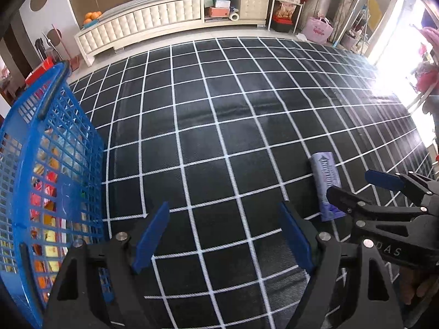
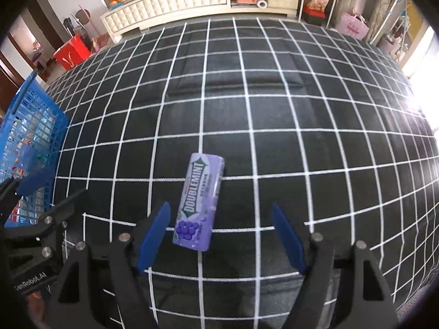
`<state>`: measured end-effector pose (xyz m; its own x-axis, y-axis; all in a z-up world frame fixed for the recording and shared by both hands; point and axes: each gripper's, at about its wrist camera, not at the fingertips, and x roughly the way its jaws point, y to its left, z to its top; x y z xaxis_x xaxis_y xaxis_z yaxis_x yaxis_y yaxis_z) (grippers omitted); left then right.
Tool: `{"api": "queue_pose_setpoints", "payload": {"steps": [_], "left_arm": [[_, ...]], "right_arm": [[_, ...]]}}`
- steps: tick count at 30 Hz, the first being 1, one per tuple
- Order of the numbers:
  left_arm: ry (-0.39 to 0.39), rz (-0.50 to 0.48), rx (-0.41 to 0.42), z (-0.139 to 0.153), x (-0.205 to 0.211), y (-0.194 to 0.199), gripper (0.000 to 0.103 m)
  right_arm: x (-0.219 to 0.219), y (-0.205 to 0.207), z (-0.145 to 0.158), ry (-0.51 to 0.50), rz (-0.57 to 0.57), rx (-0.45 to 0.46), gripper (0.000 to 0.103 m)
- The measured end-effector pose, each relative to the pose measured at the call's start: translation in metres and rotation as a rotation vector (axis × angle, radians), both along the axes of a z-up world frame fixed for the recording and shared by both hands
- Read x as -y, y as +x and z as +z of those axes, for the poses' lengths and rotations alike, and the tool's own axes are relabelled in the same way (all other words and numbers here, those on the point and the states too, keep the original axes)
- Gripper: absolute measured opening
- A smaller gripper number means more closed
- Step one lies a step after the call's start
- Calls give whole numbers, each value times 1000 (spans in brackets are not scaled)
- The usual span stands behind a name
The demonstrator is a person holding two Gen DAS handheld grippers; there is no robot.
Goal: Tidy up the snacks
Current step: 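Move the open right tool over the purple Doublemint gum pack, then close the right tool on the purple gum pack, then carry the gum pack with the right tool over the blue basket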
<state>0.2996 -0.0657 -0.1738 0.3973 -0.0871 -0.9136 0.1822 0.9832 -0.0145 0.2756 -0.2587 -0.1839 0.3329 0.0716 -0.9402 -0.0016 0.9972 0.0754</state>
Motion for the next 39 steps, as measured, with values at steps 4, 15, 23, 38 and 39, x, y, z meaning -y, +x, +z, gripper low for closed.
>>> {"api": "queue_pose_setpoints", "payload": {"steps": [4, 15, 23, 38, 39], "left_arm": [[-8, -1, -6, -6, -4, 2, 79], [29, -13, -10, -18, -3, 5, 88], [55, -21, 40, -11, 3, 1, 90], [18, -29, 163, 38, 7, -38, 103], [15, -25, 171, 42, 5, -40, 103]], "right_arm": [[-7, 0, -4, -3, 25, 9, 80], [-31, -10, -17, -30, 55, 3, 65], [-24, -27, -20, -41, 57, 45, 38], [-20, -75, 53, 37, 27, 174, 27], [-20, -76, 58, 36, 29, 184, 26]]}}
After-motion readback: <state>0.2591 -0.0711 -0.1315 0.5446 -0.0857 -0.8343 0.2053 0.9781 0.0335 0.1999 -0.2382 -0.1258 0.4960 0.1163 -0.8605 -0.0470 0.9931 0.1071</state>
